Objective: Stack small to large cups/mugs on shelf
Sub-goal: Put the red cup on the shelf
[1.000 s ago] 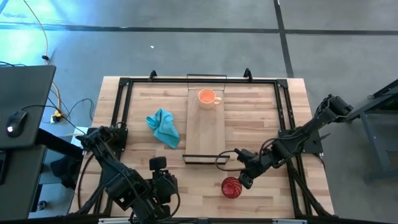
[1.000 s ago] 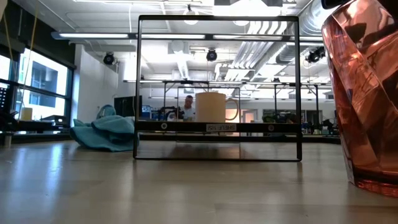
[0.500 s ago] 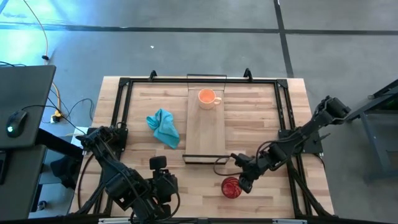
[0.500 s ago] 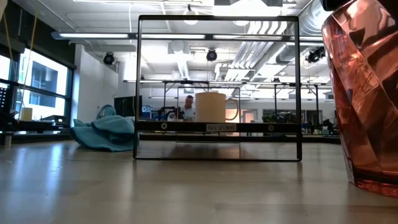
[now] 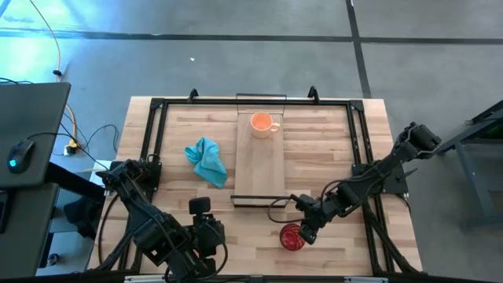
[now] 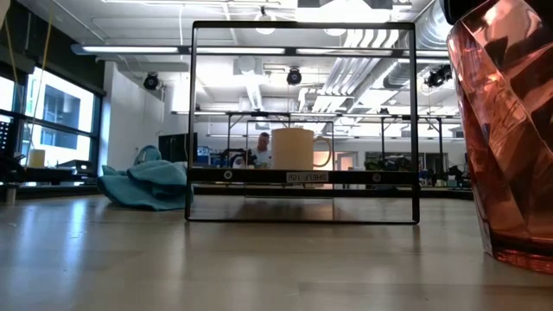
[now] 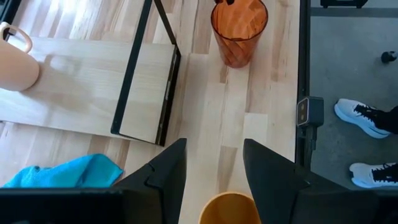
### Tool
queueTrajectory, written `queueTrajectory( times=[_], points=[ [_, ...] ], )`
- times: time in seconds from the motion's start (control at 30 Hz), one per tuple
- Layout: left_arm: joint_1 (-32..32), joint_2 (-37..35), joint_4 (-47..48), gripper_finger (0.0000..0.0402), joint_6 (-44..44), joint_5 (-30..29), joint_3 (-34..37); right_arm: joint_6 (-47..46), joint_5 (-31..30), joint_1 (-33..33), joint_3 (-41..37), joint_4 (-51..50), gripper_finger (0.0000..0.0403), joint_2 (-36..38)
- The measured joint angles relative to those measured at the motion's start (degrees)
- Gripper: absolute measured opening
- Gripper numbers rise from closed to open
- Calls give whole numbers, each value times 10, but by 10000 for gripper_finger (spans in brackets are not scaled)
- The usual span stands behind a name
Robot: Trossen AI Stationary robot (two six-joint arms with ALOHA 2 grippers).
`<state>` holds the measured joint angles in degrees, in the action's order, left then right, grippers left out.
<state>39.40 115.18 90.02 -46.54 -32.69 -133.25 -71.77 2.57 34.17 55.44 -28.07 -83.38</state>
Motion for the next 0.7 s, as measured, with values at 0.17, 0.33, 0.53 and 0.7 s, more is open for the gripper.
queueTrajectory(
  times=[0.17, 0.33, 0.53, 0.7],
  points=[
    [0, 0, 0, 147, 0, 0, 0, -2, -3, 0, 0, 1, 130, -4],
    [0, 0, 0, 147, 0, 0, 0, -3, -9, 0, 0, 1, 130, -5],
    [0, 0, 0, 147, 0, -3, 0, -17, -9, 0, 0, 1, 117, -8],
    [0, 0, 0, 147, 6, -4, 0, -17, -9, 0, 0, 1, 71, -8]
  ],
)
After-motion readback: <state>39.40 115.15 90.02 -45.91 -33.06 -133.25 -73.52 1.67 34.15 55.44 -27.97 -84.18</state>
